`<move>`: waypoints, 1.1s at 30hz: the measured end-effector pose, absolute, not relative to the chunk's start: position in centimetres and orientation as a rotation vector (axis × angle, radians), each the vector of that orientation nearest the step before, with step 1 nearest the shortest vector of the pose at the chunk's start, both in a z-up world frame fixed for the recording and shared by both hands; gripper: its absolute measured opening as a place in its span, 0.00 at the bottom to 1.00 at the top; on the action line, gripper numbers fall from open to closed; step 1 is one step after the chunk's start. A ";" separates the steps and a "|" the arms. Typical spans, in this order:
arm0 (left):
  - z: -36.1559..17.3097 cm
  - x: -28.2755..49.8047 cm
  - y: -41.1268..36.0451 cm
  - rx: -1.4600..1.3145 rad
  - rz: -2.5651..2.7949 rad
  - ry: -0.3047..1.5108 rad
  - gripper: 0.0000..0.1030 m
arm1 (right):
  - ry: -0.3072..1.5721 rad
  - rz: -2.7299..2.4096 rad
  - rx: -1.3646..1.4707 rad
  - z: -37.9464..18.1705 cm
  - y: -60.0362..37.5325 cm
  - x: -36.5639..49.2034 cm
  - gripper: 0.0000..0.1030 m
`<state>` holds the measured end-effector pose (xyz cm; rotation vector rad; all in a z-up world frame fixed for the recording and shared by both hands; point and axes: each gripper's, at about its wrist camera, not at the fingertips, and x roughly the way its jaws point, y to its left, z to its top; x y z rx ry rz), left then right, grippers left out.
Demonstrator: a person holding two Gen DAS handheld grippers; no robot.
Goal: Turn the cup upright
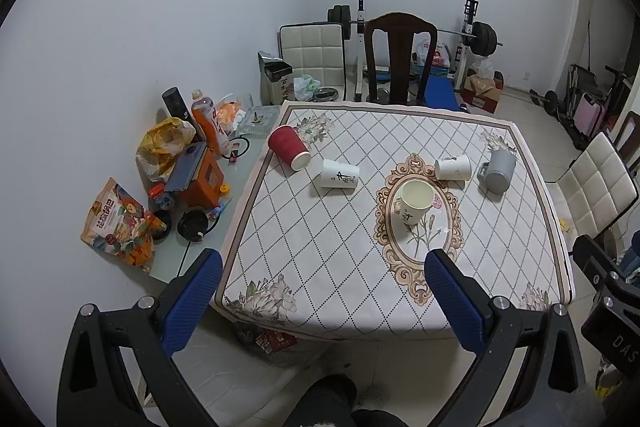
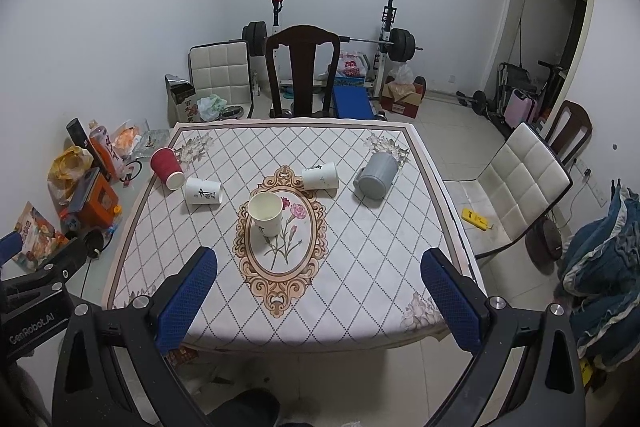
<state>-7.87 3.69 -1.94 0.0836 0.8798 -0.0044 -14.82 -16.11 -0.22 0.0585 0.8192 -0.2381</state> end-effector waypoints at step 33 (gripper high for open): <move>-1.7 -7.5 3.1 0.086 -0.007 0.872 1.00 | 0.831 -0.224 0.056 -0.9 -15.7 -14.4 1.00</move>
